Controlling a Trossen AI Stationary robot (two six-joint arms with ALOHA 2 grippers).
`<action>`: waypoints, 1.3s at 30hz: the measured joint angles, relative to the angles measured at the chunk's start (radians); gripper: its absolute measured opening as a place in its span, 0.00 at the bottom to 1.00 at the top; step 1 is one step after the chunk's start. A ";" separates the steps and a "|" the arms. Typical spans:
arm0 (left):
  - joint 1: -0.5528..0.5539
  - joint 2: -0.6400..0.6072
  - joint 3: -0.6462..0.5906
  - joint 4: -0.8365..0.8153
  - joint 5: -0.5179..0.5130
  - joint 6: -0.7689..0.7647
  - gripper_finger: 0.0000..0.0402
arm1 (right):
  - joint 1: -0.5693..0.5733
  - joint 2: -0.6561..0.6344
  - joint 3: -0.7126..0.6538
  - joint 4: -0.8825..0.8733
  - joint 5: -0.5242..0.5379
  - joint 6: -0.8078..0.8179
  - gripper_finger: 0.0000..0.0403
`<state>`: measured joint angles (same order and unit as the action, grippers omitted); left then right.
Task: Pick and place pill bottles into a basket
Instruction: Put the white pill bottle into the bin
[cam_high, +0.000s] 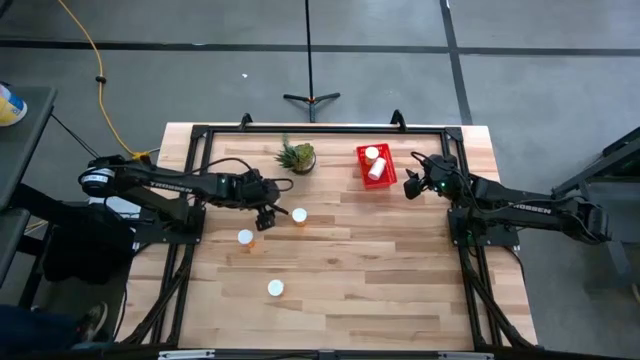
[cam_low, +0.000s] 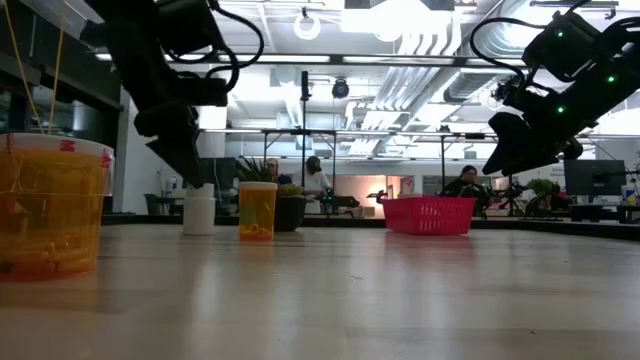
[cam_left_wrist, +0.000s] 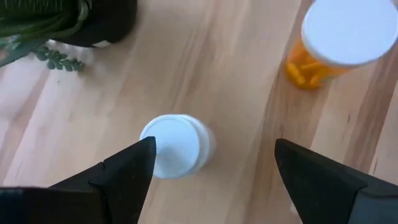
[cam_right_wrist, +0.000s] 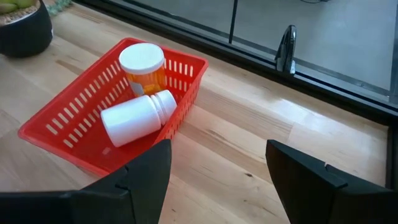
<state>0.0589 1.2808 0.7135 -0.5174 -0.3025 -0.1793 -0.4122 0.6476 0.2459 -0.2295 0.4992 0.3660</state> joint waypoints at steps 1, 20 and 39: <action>0.000 0.000 -0.007 0.008 -0.006 -0.005 0.90 | 0.000 0.000 0.000 0.000 0.000 0.000 0.63; 0.000 0.000 -0.015 0.034 -0.034 -0.038 0.90 | 0.000 0.000 0.000 0.001 -0.001 0.000 0.63; 0.046 0.011 -0.079 0.084 -0.030 -0.078 0.91 | 0.000 0.000 0.002 0.001 0.002 0.000 0.63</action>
<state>0.1045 1.2922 0.6344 -0.4338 -0.3327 -0.2576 -0.4122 0.6476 0.2474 -0.2287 0.5014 0.3664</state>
